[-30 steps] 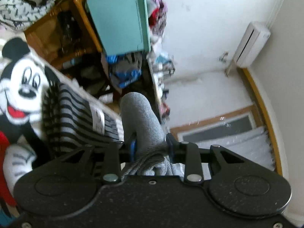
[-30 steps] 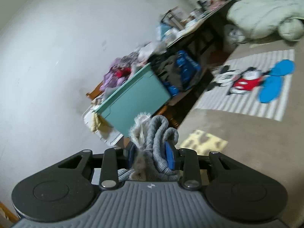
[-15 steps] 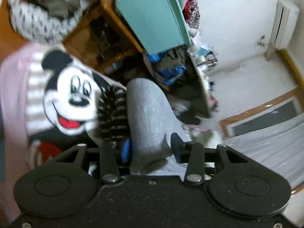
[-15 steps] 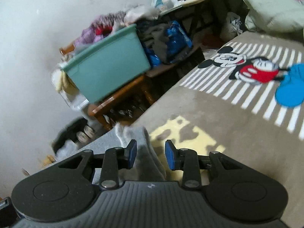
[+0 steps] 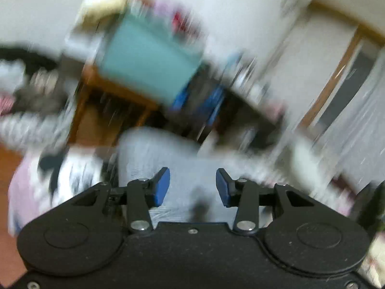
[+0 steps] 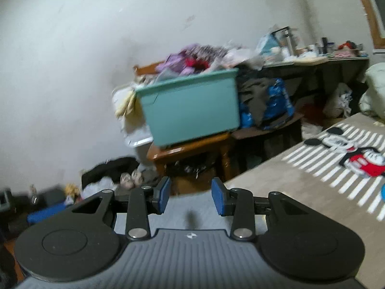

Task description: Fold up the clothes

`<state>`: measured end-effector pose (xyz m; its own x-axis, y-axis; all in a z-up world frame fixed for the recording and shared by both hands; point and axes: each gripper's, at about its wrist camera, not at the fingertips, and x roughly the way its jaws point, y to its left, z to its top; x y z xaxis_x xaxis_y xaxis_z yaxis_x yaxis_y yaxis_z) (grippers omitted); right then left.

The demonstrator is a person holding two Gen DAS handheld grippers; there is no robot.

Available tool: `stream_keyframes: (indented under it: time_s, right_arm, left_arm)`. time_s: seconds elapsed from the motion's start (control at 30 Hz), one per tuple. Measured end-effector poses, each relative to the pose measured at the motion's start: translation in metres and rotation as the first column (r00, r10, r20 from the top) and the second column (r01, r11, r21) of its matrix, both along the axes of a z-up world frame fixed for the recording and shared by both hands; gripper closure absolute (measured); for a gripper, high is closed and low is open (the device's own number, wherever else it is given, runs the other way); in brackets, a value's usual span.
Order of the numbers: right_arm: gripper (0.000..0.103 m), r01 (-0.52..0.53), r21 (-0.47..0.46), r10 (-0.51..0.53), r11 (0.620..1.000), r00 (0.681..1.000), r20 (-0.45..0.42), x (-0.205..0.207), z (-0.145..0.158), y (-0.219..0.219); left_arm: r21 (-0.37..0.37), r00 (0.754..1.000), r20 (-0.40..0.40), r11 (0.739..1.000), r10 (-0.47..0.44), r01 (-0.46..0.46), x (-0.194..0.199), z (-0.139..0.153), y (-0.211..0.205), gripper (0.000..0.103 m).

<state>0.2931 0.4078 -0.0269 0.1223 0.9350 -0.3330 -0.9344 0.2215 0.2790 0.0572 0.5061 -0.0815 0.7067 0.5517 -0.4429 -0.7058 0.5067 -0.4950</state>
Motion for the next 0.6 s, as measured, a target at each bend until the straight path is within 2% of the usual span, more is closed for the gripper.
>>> stream_keyframes:
  time_s: [0.07, 0.13, 0.23, 0.3, 0.33, 0.37, 0.4, 0.47, 0.5, 0.6]
  right_arm:
    - [0.065, 0.008, -0.071, -0.008, 0.997, 1.0, -0.003, -0.006, -0.019, 0.007]
    - [0.065, 0.034, -0.13, -0.028, 0.991, 0.999, 0.045, -0.015, -0.042, 0.008]
    - [0.065, 0.079, -0.165, -0.077, 0.983, 0.997, 0.023, -0.018, -0.033, -0.009]
    - [0.064, 0.109, -0.189, -0.109, 0.976, 0.994, 0.009, -0.02, -0.027, -0.021]
    - [0.063, 0.124, -0.201, -0.126, 0.972, 0.992, 0.003, -0.022, -0.024, -0.027]
    - [0.063, 0.138, -0.213, -0.142, 0.967, 0.99, -0.004, -0.023, -0.021, -0.033]
    - [0.061, 0.153, -0.225, -0.159, 0.962, 0.987, -0.01, -0.024, -0.018, -0.039]
    - [0.049, 0.181, -0.25, -0.192, 0.951, 0.981, -0.021, -0.026, -0.011, -0.051]
    - [0.039, 0.194, -0.262, -0.209, 0.945, 0.978, -0.027, -0.027, -0.008, -0.057]
    - [0.038, 0.234, -0.299, -0.258, 0.925, 0.965, -0.042, -0.03, 0.001, -0.075]
  left_arm:
    - [0.044, 0.998, -0.07, 0.999, -0.01, 0.013, 0.007, -0.003, 0.0, 0.061]
    - [0.016, 0.998, -0.055, 1.0, -0.012, 0.013, 0.004, 0.0, 0.005, 0.061]
    - [0.035, 0.999, -0.033, 0.999, -0.013, 0.014, -0.001, 0.0, 0.003, 0.061]
    - [0.026, 0.999, 0.047, 1.0, -0.008, 0.006, -0.012, 0.013, -0.005, 0.047]
    - [0.006, 0.994, 0.109, 1.0, 0.003, -0.004, -0.018, 0.019, -0.005, 0.033]
    - [-0.012, 0.986, 0.164, 1.0, 0.014, -0.012, -0.025, 0.024, -0.006, 0.027]
    - [-0.022, 0.981, 0.194, 1.0, 0.018, -0.014, -0.027, 0.029, -0.007, 0.027]
    - [-0.016, 0.98, 0.201, 1.0, 0.0, 0.003, -0.023, 0.043, -0.017, 0.024]
    - [-0.002, 0.983, 0.182, 1.0, -0.012, 0.013, -0.018, 0.048, -0.021, 0.024]
    - [0.018, 0.989, 0.135, 0.998, -0.065, 0.063, -0.002, 0.055, -0.039, 0.021]
